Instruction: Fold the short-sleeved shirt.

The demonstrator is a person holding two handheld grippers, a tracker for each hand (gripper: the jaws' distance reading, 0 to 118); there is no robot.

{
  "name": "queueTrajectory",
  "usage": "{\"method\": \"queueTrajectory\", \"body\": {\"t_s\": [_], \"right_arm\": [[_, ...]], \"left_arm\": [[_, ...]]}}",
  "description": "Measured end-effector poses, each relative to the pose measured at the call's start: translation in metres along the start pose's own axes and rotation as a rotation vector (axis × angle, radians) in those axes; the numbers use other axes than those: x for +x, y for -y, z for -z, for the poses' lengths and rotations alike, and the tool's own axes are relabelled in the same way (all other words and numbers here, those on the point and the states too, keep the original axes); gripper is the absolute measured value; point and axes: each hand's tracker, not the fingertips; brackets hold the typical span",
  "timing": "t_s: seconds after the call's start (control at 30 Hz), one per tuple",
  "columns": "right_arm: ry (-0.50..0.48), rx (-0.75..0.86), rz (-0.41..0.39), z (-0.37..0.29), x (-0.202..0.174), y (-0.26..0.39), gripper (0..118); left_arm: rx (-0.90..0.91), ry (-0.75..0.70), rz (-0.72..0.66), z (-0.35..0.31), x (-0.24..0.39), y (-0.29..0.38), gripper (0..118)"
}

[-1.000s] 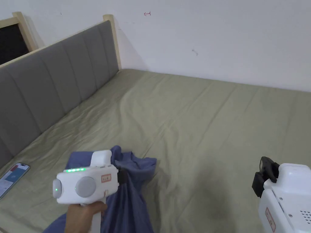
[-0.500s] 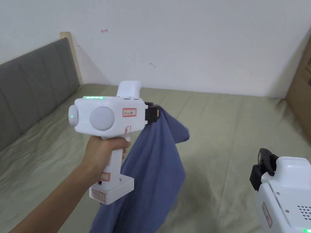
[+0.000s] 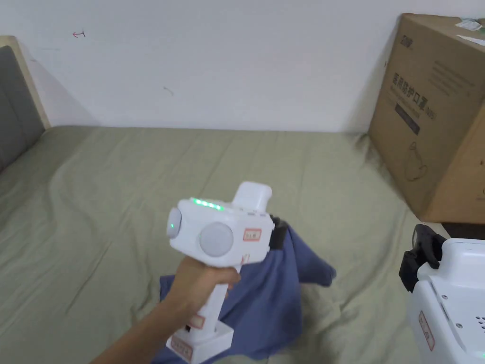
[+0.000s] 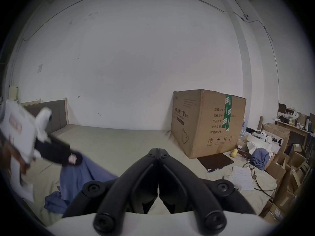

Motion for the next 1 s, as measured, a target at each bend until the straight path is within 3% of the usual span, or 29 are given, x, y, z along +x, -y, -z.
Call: {"method": "queueTrajectory", "body": {"t_s": [0.2, 0.47, 0.53, 0.57, 0.6, 0.63, 0.67, 0.87, 1.0], "right_arm": [[-0.007, -0.039, 0.026, 0.006, -0.005, 0.013, 0], [-0.049, -0.088, 0.026, 0.015, -0.021, 0.025, 0], [-0.054, -0.091, 0.025, 0.014, -0.021, 0.025, 0], [-0.055, -0.091, 0.024, 0.013, -0.021, 0.025, 0], [-0.055, -0.090, 0.022, 0.013, -0.022, 0.023, 0], [-0.055, -0.088, 0.020, 0.012, -0.021, 0.022, 0], [-0.054, -0.085, 0.019, 0.010, -0.021, 0.020, 0], [-0.052, -0.043, 0.022, 0.001, -0.023, 0.004, 0], [-0.056, -0.010, 0.020, -0.005, -0.026, -0.009, 0]], "left_arm": [[-0.240, -0.038, 0.014, 0.061, -0.013, 0.078, 1], [-0.414, -0.167, -0.014, 0.107, -0.032, 0.135, 4], [-0.379, -0.145, -0.052, 0.099, -0.034, 0.133, 33], [-0.366, -0.140, -0.075, 0.094, -0.035, 0.129, 53], [-0.355, -0.125, -0.097, 0.086, -0.033, 0.124, 82], [-0.336, -0.119, -0.097, 0.079, -0.033, 0.119, 100], [-0.311, -0.114, -0.105, 0.072, -0.032, 0.115, 108], [-0.043, -0.137, -0.082, -0.002, -0.022, 0.068, 108], [0.143, -0.241, -0.018, -0.056, -0.020, 0.045, 108]]}}
